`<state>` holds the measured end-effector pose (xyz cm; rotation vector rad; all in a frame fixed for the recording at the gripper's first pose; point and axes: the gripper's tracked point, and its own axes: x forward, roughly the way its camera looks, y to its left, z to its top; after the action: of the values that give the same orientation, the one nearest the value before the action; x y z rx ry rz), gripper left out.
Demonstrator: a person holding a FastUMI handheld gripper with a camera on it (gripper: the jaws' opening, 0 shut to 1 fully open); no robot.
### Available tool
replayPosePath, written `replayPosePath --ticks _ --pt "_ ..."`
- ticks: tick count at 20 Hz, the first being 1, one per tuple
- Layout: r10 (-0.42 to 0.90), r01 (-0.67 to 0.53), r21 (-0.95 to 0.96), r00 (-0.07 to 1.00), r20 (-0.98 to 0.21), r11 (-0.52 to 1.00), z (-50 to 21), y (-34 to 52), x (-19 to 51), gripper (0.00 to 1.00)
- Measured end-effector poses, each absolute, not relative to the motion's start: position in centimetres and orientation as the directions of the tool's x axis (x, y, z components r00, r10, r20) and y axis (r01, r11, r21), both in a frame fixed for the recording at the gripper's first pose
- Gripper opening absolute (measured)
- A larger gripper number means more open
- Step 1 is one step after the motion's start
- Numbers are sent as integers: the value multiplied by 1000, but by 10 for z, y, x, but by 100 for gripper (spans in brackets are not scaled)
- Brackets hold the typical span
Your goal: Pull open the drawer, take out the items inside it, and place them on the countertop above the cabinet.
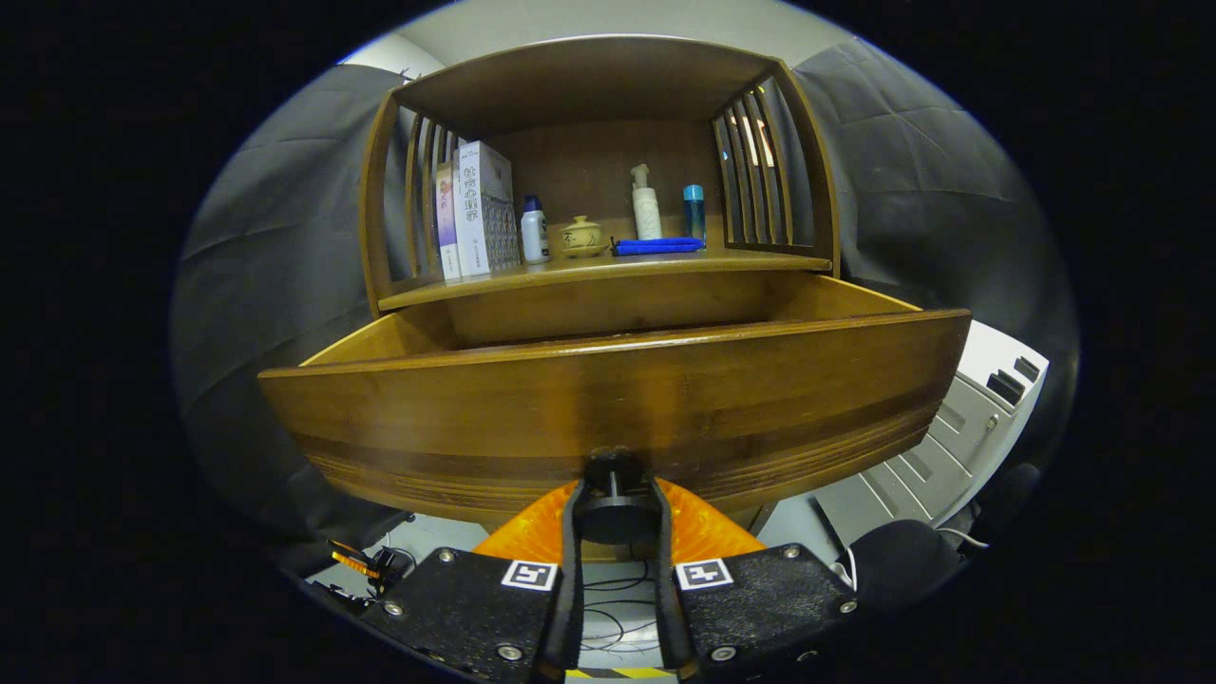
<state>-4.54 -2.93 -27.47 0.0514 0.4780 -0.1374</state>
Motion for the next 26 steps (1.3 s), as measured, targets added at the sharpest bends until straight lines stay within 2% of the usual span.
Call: replayPosePath --ticks 3,7,9,13,19,22,26 --pt "-120 150 26 875 -469 988 -275 -28 -55 31" --pt "-81 122 56 876 -476 991 -275 -26 -56 42" --pt "-31 90 118 903 -429 989 -262 -22 -58 47" --pt "27 31 175 947 -320 984 -212 -16 -56 96" --pt "-8 26 62 963 -269 998 -149 -25 -32 95" --pt "-1 19 68 966 -258 998 -123 -20 -13 95" --pt "-28 41 38 954 -299 998 -107 -22 16 95"
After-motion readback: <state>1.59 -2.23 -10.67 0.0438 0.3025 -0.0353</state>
